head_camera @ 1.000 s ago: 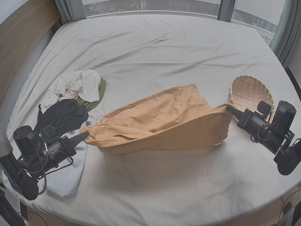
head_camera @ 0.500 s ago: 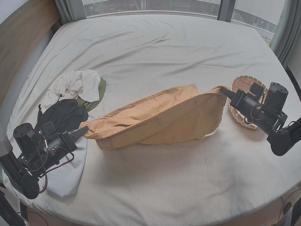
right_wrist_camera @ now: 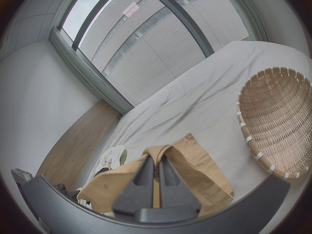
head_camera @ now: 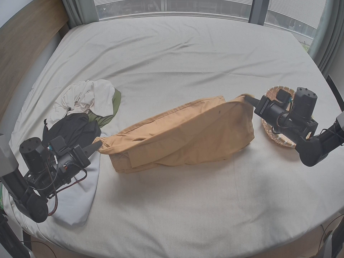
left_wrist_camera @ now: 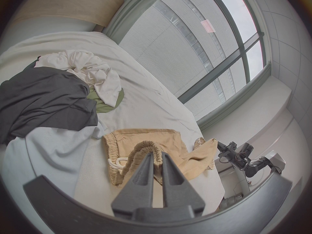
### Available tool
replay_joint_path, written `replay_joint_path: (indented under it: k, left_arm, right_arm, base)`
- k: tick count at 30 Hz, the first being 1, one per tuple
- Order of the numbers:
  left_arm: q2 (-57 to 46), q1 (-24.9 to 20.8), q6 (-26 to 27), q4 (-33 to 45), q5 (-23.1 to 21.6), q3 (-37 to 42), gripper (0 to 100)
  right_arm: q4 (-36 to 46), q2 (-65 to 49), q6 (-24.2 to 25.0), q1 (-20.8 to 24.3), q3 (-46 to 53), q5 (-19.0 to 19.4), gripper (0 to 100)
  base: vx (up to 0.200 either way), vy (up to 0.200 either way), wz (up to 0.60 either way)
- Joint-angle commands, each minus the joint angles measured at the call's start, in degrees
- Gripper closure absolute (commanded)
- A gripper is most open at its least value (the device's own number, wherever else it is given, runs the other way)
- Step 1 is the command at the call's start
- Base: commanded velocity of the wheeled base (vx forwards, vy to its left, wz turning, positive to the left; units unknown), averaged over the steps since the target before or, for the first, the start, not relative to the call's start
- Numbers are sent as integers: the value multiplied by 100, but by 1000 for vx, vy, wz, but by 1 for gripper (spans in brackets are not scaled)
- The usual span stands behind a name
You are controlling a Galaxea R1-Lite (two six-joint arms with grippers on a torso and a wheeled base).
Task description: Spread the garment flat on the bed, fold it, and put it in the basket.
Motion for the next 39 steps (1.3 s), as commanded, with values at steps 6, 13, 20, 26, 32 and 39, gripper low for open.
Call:
replay_joint_path:
  k: [6, 13, 20, 26, 32, 39]
  left_arm:
    - [73, -26, -44, -48, -30, 66, 100]
    - [47, -96, -27, -48, -30, 198, 100]
    - [99, -96, -36, -21, -21, 154, 100]
    - [310, -26, -80, -4, -3, -101, 100]
    - [495, 97, -159, 14, 181, -311, 100]
    - [767, 203, -431, 5, 410, -514, 100]
  right_arm:
    - [27, -564, -15, -14, 612, 3, 100]
    - [0, -581, -24, -40, 920, 3, 100]
    - [27, -168, -24, -119, 243, 12, 100]
    - [27, 482, -15, -84, -469, 30, 100]
    - [27, 948, -24, -40, -970, 39, 100]
    - [-44, 1449, -24, -49, -1497, 30, 100]
  base:
    - [0, 0, 0]
    - [0, 0, 0]
    - [0, 0, 0]
    - [0, 0, 0]
    - [0, 0, 0]
    - [0, 0, 0]
